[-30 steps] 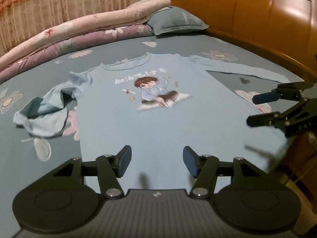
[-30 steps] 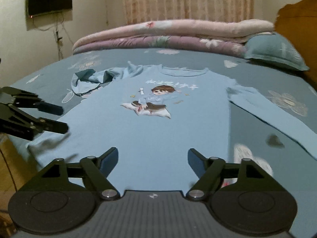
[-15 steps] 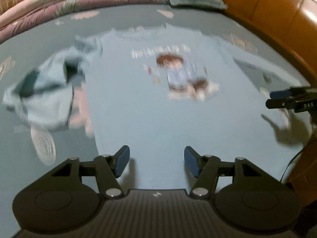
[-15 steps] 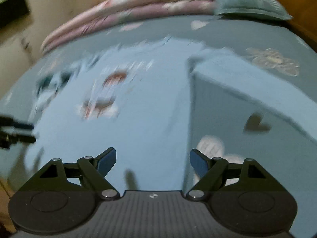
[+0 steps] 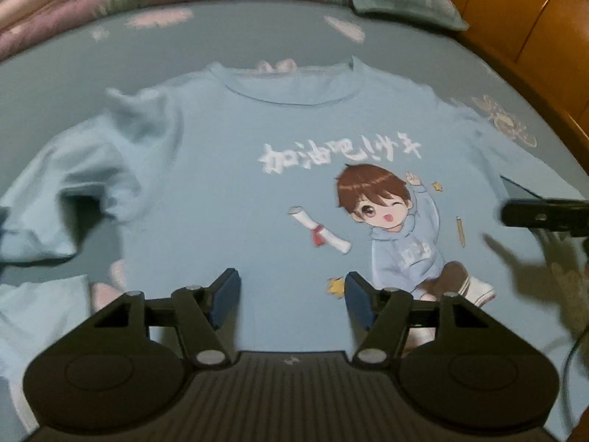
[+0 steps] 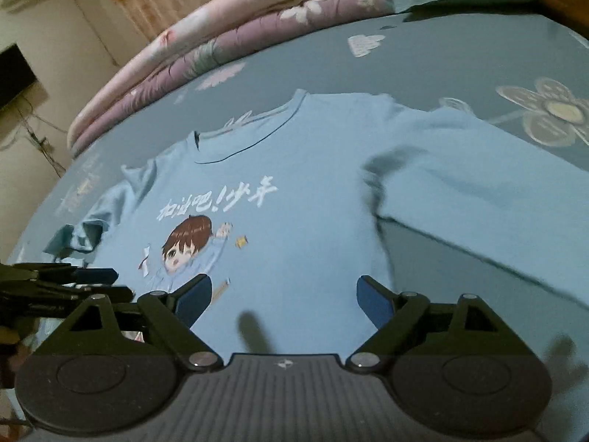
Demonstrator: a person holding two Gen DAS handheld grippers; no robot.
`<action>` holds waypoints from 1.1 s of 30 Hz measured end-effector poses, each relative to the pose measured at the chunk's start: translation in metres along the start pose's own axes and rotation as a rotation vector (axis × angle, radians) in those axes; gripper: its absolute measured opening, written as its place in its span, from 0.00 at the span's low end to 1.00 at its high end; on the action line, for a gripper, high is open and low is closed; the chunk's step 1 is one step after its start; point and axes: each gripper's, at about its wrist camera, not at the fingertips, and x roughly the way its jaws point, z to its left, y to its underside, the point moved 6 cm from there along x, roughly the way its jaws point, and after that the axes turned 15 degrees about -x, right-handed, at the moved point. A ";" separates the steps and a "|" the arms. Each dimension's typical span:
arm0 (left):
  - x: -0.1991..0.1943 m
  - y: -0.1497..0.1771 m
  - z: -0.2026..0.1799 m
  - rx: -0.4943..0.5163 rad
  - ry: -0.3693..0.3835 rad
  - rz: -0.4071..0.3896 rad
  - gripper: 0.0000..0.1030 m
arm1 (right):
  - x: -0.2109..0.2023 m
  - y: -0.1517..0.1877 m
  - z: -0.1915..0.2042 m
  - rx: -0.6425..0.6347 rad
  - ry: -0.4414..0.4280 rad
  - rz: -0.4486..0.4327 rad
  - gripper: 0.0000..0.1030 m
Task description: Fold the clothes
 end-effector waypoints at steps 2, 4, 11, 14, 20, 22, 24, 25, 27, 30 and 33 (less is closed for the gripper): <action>-0.012 0.006 0.007 -0.020 -0.027 0.014 0.64 | -0.022 0.010 -0.009 0.046 0.008 -0.007 0.87; -0.025 0.012 0.009 -0.028 -0.047 0.013 0.65 | -0.046 0.021 -0.021 0.096 0.036 -0.031 0.87; -0.046 0.021 -0.025 -0.043 0.041 -0.015 0.69 | -0.111 0.070 -0.085 0.358 0.180 -0.121 0.87; -0.041 0.022 -0.052 -0.005 0.080 -0.005 0.69 | -0.127 0.083 -0.102 0.429 0.214 -0.159 0.87; -0.030 0.029 -0.088 0.058 0.089 0.019 0.70 | -0.123 0.076 -0.117 0.490 0.174 -0.237 0.87; -0.029 0.035 -0.093 0.060 0.089 0.033 0.70 | -0.114 0.077 -0.126 0.570 0.154 -0.240 0.87; -0.030 0.041 -0.096 0.068 0.084 0.041 0.70 | -0.111 0.080 -0.133 0.621 0.140 -0.261 0.87; -0.030 0.044 -0.097 0.070 0.080 0.045 0.70 | -0.112 0.082 -0.135 0.636 0.135 -0.278 0.87; -0.031 0.047 -0.097 0.070 0.066 0.049 0.70 | -0.113 0.086 -0.141 0.664 0.127 -0.312 0.86; -0.033 0.045 -0.096 0.068 0.046 0.045 0.70 | -0.121 0.088 -0.158 0.699 0.173 -0.353 0.86; -0.035 0.041 -0.098 0.071 0.034 0.034 0.70 | -0.131 0.091 -0.175 0.722 0.231 -0.395 0.85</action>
